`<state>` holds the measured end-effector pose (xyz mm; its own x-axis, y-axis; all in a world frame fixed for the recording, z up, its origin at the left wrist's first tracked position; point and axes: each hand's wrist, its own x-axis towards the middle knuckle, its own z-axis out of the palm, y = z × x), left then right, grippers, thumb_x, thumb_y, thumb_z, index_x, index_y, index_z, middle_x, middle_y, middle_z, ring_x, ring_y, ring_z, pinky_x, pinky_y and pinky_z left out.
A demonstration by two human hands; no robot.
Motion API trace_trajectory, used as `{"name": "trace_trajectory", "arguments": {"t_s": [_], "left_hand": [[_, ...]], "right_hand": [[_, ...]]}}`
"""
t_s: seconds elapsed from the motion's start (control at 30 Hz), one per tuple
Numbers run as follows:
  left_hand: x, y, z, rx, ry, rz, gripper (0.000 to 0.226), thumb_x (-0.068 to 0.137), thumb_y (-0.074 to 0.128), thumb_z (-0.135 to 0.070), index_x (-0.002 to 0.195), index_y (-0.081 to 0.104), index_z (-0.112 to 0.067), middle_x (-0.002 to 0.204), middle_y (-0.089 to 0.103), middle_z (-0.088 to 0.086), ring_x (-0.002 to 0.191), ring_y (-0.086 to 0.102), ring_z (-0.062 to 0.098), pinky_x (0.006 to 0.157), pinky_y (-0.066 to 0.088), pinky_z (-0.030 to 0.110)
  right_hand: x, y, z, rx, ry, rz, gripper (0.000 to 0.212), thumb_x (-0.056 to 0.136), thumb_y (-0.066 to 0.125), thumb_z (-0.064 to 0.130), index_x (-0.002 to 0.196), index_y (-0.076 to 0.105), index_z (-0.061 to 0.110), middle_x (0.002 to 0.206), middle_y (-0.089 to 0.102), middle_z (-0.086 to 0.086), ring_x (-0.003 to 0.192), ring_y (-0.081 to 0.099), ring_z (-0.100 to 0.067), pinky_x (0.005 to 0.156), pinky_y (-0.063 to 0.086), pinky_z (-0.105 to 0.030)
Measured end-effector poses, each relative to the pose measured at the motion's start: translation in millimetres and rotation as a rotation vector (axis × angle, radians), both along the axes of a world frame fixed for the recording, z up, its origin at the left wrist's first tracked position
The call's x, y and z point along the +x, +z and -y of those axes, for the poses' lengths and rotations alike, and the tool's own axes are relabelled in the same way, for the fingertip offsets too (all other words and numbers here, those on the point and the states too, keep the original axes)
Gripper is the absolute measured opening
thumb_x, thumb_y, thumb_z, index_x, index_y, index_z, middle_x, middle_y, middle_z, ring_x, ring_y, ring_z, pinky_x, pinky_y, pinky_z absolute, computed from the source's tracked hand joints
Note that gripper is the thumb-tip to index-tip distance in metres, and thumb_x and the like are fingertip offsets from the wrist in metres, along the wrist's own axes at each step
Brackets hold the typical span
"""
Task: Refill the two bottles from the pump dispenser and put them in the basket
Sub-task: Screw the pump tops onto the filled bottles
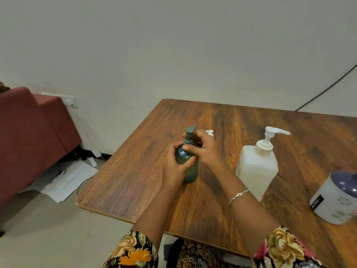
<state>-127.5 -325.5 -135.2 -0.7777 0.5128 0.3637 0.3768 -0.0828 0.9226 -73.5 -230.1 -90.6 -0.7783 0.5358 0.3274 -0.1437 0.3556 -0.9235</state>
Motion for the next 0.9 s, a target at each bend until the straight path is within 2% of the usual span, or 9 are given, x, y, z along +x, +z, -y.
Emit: {"name": "trace_trajectory", "arguments": {"t_s": [0.1, 0.17, 0.33, 0.4, 0.5, 0.63, 0.77, 0.83, 0.9], "left_hand": [[-0.1, -0.2, 0.2, -0.006, -0.002, 0.0, 0.045, 0.073, 0.073, -0.013, 0.11, 0.05, -0.027, 0.104, 0.055, -0.021, 0.095, 0.052, -0.011, 0.076, 0.044, 0.009], [-1.2, -0.9, -0.2, -0.019, -0.004, -0.01, 0.046, 0.074, 0.073, -0.013, 0.111, 0.05, -0.027, 0.104, 0.054, -0.022, 0.097, 0.052, -0.009, 0.079, 0.044, 0.012], [-1.9, -0.8, -1.3, 0.009, -0.003, 0.0, 0.046, 0.072, 0.076, -0.016, 0.11, 0.051, -0.024, 0.102, 0.056, -0.02, 0.091, 0.052, -0.016, 0.076, 0.043, 0.006], [-2.5, -1.9, -1.4, 0.006, -0.003, -0.012, 0.046, 0.073, 0.077, -0.016, 0.11, 0.051, -0.025, 0.103, 0.056, -0.02, 0.092, 0.053, -0.014, 0.077, 0.043, 0.007], [-2.8, -3.7, -1.1, -0.011, 0.001, -0.019, 0.046, 0.074, 0.075, -0.014, 0.111, 0.051, -0.026, 0.105, 0.056, -0.02, 0.096, 0.053, -0.008, 0.079, 0.044, 0.011], [-3.8, -3.6, -1.8, -0.013, -0.008, -0.022, 0.046, 0.074, 0.073, -0.011, 0.112, 0.051, -0.024, 0.106, 0.056, -0.018, 0.1, 0.054, -0.003, 0.083, 0.046, 0.019], [-3.7, -3.2, -0.7, -0.005, -0.01, -0.015, 0.045, 0.074, 0.075, -0.014, 0.109, 0.051, -0.026, 0.104, 0.057, -0.02, 0.095, 0.055, -0.006, 0.08, 0.046, 0.014], [-3.9, -3.0, -0.8, -0.001, -0.008, -0.012, 0.044, 0.073, 0.076, -0.016, 0.108, 0.051, -0.026, 0.103, 0.057, -0.02, 0.093, 0.055, -0.008, 0.078, 0.045, 0.011], [-4.1, -2.9, -1.6, -0.001, -0.003, -0.014, 0.044, 0.073, 0.076, -0.016, 0.108, 0.051, -0.026, 0.103, 0.056, -0.021, 0.093, 0.054, -0.01, 0.077, 0.044, 0.009]], "right_hand": [[-6.9, -4.4, 2.3, 0.057, -0.133, 0.085, 0.047, 0.068, 0.08, 0.014, 0.109, 0.057, 0.012, 0.112, 0.058, -0.011, 0.106, 0.057, -0.02, 0.093, 0.048, -0.033], [-6.7, -7.6, 0.9, 0.054, -0.103, 0.109, 0.05, 0.07, 0.079, 0.015, 0.113, 0.057, 0.012, 0.116, 0.057, -0.01, 0.11, 0.056, -0.019, 0.098, 0.046, -0.037], [6.4, -9.2, 1.4, -0.212, 0.171, -0.059, 0.04, 0.087, 0.051, -0.01, 0.121, 0.053, 0.011, 0.12, 0.059, -0.005, 0.117, 0.054, -0.014, 0.101, 0.043, -0.03], [5.3, -9.8, 3.5, -0.261, 0.137, -0.077, 0.04, 0.085, 0.051, -0.014, 0.117, 0.055, 0.009, 0.113, 0.062, -0.004, 0.114, 0.056, -0.017, 0.099, 0.045, -0.029], [-2.0, -9.6, 4.8, -0.175, -0.041, -0.009, 0.04, 0.076, 0.068, -0.005, 0.113, 0.058, 0.005, 0.107, 0.063, -0.006, 0.108, 0.059, -0.02, 0.097, 0.047, -0.034], [-7.9, -8.5, 6.3, 0.03, -0.119, 0.096, 0.052, 0.072, 0.077, 0.009, 0.118, 0.054, 0.009, 0.116, 0.056, -0.008, 0.11, 0.055, -0.016, 0.093, 0.044, -0.024], [0.0, -11.7, 4.2, -0.15, 0.027, 0.008, 0.038, 0.084, 0.062, 0.003, 0.117, 0.054, 0.019, 0.119, 0.059, -0.003, 0.115, 0.054, -0.015, 0.101, 0.043, -0.035], [2.7, -10.9, 4.1, -0.232, 0.121, -0.056, 0.038, 0.088, 0.051, -0.008, 0.117, 0.054, 0.015, 0.117, 0.06, -0.003, 0.116, 0.054, -0.015, 0.102, 0.042, -0.031], [2.3, -9.3, 6.1, -0.221, 0.111, -0.081, 0.038, 0.086, 0.05, -0.012, 0.112, 0.057, 0.015, 0.114, 0.062, -0.007, 0.112, 0.057, -0.016, 0.102, 0.043, -0.031]]}}
